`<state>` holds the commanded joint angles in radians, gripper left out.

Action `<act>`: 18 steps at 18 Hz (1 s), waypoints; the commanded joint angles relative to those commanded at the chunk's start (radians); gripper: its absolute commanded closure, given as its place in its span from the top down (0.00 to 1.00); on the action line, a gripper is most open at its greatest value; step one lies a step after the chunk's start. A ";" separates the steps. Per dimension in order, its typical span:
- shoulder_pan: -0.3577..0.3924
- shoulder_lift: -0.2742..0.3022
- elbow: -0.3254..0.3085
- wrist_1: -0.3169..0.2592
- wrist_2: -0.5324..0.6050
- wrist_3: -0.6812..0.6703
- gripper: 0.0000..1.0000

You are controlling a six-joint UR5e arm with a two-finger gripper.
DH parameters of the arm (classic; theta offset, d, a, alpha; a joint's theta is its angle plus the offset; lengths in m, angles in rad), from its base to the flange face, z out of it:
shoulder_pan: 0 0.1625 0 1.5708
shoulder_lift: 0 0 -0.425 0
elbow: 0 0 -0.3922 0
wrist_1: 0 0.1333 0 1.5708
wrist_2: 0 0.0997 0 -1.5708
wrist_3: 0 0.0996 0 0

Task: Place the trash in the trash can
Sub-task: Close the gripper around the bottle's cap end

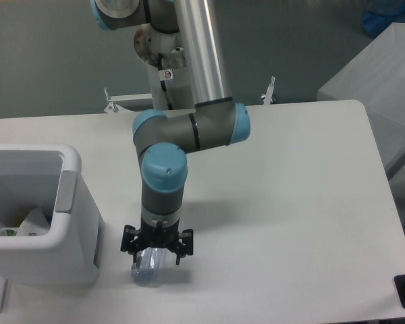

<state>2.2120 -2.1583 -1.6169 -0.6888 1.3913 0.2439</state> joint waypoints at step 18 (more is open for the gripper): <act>-0.018 -0.051 0.012 0.000 0.000 0.011 1.00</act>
<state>2.1936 -2.2089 -1.6045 -0.6888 1.3913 0.2546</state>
